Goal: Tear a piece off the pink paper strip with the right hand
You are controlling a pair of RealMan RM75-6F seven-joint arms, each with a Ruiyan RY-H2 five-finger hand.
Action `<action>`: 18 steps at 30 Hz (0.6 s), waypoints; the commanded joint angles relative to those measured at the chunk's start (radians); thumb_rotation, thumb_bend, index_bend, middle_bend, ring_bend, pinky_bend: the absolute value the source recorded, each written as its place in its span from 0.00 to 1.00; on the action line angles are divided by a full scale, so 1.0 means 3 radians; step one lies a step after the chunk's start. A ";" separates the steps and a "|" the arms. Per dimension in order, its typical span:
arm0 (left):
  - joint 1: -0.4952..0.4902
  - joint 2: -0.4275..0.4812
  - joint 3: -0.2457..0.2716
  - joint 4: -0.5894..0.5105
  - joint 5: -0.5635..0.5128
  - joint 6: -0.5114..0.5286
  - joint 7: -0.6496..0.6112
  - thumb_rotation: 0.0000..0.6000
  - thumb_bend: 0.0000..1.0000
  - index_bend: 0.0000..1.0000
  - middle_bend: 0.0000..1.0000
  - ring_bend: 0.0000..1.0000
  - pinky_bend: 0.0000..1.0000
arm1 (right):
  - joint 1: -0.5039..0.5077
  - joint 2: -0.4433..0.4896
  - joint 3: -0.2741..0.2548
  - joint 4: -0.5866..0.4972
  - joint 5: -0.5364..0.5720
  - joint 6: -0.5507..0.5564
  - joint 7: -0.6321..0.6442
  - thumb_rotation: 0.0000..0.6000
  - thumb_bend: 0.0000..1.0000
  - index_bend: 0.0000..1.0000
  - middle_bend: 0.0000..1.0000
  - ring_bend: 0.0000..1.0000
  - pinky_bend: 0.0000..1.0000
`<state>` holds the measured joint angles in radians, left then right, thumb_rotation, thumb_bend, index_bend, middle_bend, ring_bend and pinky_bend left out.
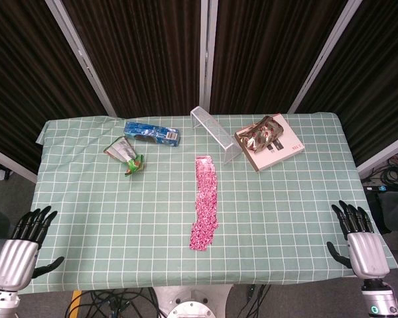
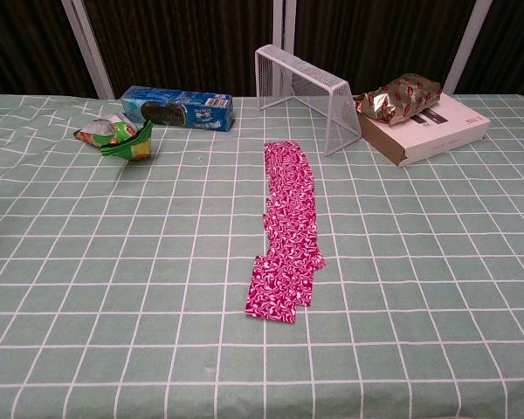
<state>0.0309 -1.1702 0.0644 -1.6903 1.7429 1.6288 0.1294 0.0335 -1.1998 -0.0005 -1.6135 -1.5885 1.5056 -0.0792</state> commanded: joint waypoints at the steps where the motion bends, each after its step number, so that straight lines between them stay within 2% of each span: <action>1: 0.0000 0.0003 0.0001 -0.0004 0.0006 0.0003 0.0004 1.00 0.02 0.06 0.01 0.00 0.08 | 0.0004 -0.0001 0.0000 -0.0008 -0.0003 -0.0006 -0.0008 1.00 0.23 0.00 0.00 0.00 0.00; 10: -0.0018 0.0017 -0.0005 -0.0031 0.0011 -0.0017 0.0029 1.00 0.02 0.06 0.01 0.00 0.08 | 0.0019 -0.0009 -0.0003 -0.0036 -0.0016 -0.0024 -0.0036 1.00 0.24 0.00 0.00 0.00 0.00; 12: -0.0019 0.0023 -0.0003 -0.0040 0.0012 -0.0019 0.0029 1.00 0.02 0.06 0.01 0.00 0.08 | 0.0022 -0.0008 -0.0011 -0.0047 -0.0023 -0.0035 -0.0059 1.00 0.28 0.00 0.00 0.00 0.00; 14: -0.0018 0.0019 0.0005 -0.0032 0.0022 -0.0020 0.0033 1.00 0.02 0.06 0.01 0.00 0.08 | 0.0026 -0.0001 -0.0022 -0.0054 -0.0038 -0.0045 -0.0084 1.00 0.36 0.00 0.00 0.00 0.00; 15: -0.0017 0.0010 0.0007 -0.0018 0.0023 -0.0021 0.0032 1.00 0.02 0.06 0.01 0.00 0.08 | 0.0028 0.0001 -0.0025 -0.0050 -0.0047 -0.0044 -0.0100 1.00 0.43 0.00 0.00 0.00 0.00; 18: -0.0014 -0.0012 0.0019 0.0017 0.0007 -0.0042 0.0023 1.00 0.02 0.06 0.01 0.00 0.08 | 0.0028 -0.0002 -0.0024 -0.0048 -0.0031 -0.0055 -0.0133 1.00 0.77 0.00 0.00 0.00 0.00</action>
<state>0.0263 -1.1724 0.0686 -1.6870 1.7463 1.6181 0.1370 0.0418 -1.2003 -0.0075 -1.6273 -1.5993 1.4904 -0.1174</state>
